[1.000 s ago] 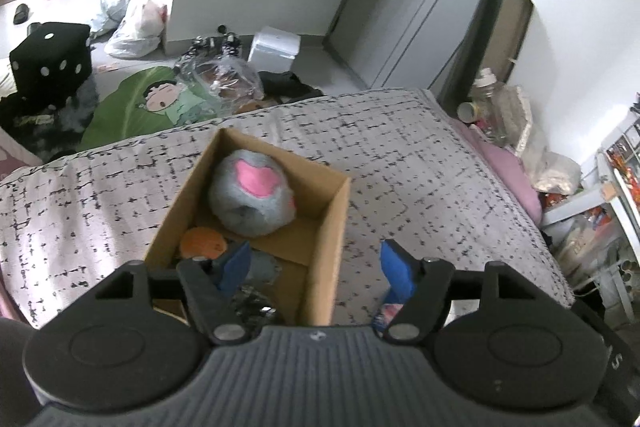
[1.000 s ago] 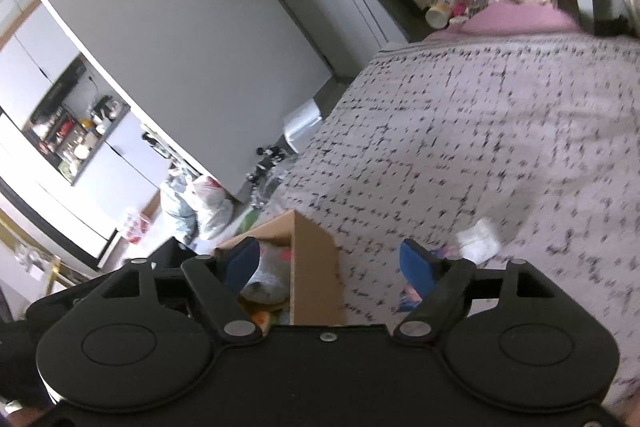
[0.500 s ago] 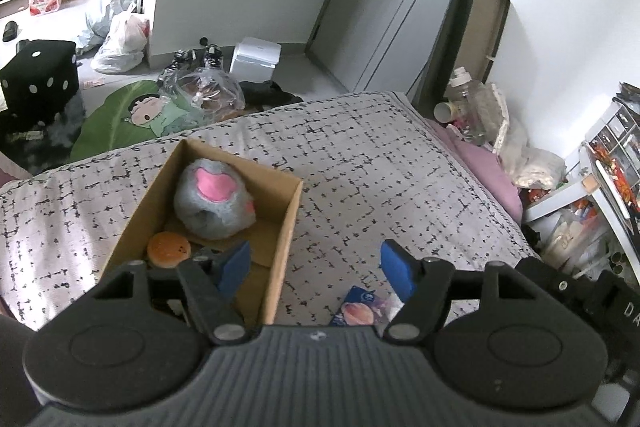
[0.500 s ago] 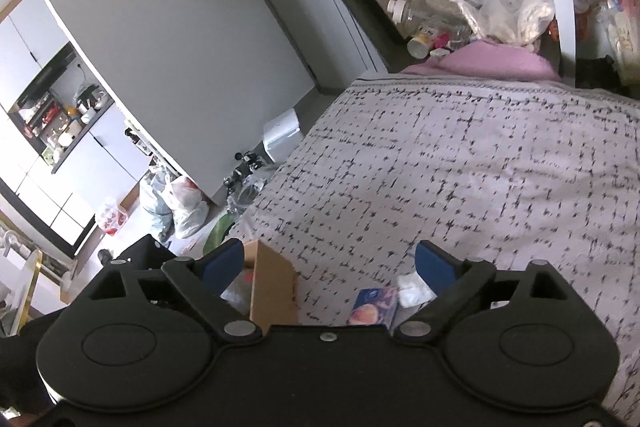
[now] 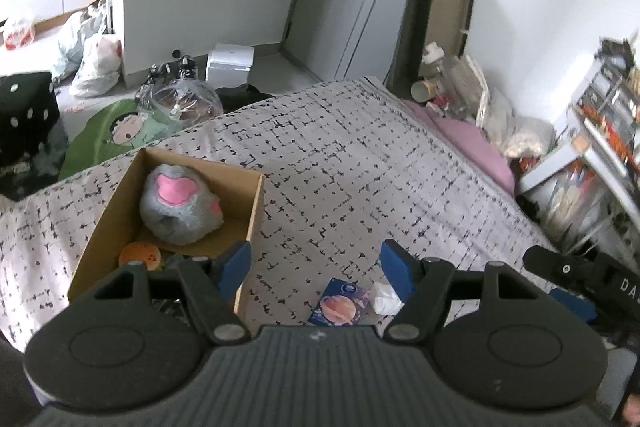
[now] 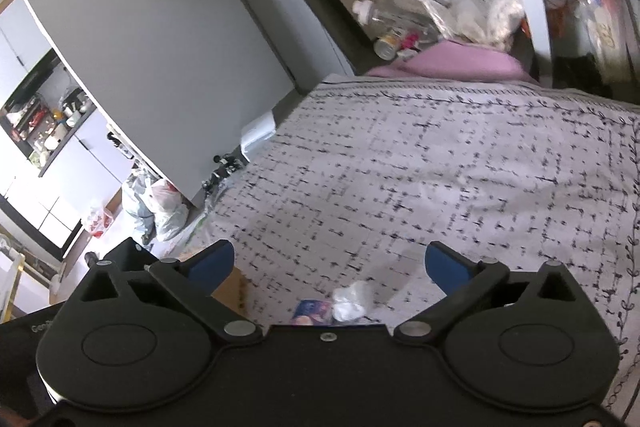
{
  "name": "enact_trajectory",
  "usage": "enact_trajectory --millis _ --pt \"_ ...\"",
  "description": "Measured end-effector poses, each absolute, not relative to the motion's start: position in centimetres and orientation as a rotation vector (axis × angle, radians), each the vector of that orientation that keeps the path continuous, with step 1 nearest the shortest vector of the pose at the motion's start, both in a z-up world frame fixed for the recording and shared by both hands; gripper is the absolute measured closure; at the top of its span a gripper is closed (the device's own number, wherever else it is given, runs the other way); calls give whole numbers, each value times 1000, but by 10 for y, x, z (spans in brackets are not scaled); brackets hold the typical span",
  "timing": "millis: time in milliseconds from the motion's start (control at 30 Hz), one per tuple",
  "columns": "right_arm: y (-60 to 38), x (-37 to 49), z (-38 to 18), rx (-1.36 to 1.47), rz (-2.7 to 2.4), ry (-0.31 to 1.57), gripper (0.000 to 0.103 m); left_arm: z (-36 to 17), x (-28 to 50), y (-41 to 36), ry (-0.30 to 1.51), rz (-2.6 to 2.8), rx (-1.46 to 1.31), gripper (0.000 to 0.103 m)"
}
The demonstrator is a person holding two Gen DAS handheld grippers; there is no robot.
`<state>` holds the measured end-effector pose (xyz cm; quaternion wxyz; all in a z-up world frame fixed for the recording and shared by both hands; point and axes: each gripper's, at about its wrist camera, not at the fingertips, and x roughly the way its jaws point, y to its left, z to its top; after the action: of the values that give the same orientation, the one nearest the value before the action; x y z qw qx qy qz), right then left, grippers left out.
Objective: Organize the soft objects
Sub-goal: 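Move both tools back to the tissue packet and white tissue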
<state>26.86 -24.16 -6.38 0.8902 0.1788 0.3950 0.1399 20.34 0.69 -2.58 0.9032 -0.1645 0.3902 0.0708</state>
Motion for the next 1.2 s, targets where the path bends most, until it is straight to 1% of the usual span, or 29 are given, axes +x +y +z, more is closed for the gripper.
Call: enact_trajectory --millis 100,167,467,733,1067,1100,1200 --pt "-254 272 -70 396 279 830 0 -31 209 -1 825 134 -330 32" --pt "-261 274 -73 417 274 830 0 -34 213 -5 830 135 -332 24" --pt "-291 287 -95 560 249 889 0 -42 232 -31 837 119 -316 18" --pt "-299 296 -113 638 253 947 0 -63 252 -44 889 107 -326 18" --pt "-276 311 -132 598 301 1038 1 -105 267 -43 996 128 -348 18" --pt "-273 313 -134 590 307 1047 2 -110 268 -42 1010 129 -352 18" --pt "-266 317 -141 574 318 1079 8 -122 271 -42 1041 129 -355 18"
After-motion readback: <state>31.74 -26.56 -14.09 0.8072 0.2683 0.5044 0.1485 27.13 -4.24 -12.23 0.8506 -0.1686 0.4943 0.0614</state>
